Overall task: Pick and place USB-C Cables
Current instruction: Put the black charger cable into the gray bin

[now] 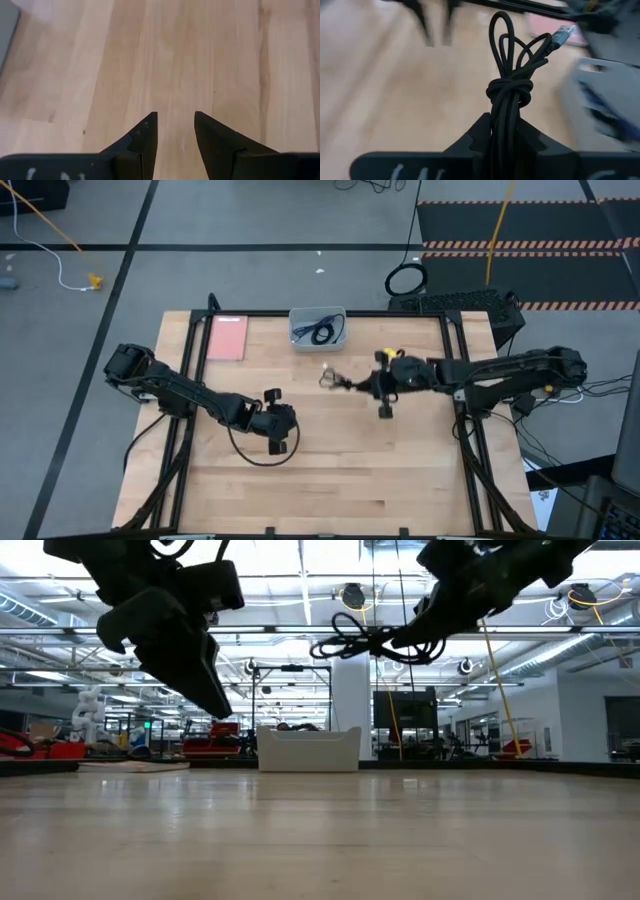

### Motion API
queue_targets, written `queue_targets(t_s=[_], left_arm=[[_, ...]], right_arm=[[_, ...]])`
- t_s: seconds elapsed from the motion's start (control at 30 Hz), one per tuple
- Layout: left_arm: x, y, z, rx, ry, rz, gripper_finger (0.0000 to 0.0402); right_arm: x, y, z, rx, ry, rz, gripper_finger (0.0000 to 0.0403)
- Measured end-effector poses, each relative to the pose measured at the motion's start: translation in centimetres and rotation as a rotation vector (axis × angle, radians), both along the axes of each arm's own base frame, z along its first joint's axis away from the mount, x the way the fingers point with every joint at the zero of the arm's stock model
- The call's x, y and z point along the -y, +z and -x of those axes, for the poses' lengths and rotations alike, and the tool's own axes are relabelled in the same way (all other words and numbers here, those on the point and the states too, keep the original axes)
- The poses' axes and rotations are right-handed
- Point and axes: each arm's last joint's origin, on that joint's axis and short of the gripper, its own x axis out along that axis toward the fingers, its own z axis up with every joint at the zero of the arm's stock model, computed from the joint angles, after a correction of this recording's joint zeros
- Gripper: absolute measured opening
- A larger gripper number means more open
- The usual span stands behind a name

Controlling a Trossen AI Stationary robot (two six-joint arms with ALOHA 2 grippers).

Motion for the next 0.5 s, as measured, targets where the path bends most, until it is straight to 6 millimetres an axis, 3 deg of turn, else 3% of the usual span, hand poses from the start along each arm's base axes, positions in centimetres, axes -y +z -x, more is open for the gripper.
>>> queue_targets(t_s=[0.27,0.5], left_arm=[[-0.4,-1.1,0.5,0.02,0.064,0.008,0.0131],[-0.5,-2.5,0.9,0.096,0.106,0.059,0.0131]], right_arm=[[4.7,1.3,-0.4,0.005,-0.1,0.142,0.0041],[8.8,3.3,-1.6,0.094,-0.159,0.166,0.0041]])
